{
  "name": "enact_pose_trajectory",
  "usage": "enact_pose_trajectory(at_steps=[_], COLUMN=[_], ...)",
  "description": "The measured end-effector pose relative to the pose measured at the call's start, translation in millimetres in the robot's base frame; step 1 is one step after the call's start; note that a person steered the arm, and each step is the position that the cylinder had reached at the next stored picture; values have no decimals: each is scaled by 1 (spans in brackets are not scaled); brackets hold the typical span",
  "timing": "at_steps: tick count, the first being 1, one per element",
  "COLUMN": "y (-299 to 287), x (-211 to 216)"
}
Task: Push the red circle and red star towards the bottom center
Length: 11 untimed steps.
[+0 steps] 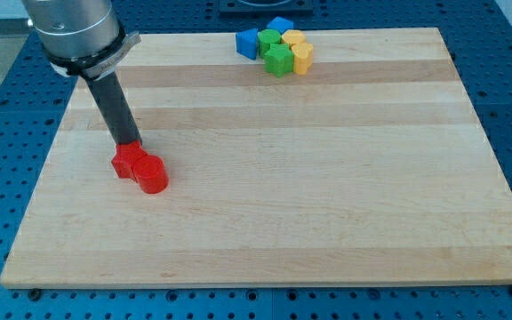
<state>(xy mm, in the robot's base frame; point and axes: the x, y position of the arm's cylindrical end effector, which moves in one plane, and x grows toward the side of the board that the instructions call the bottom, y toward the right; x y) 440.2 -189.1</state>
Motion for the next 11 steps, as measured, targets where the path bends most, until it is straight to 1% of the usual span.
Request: enact_pose_trajectory(at_steps=[3,6,7,8,9,10,11], y=[4,72,68,47,14,14,46], x=[37,91,93,92,91,121,134])
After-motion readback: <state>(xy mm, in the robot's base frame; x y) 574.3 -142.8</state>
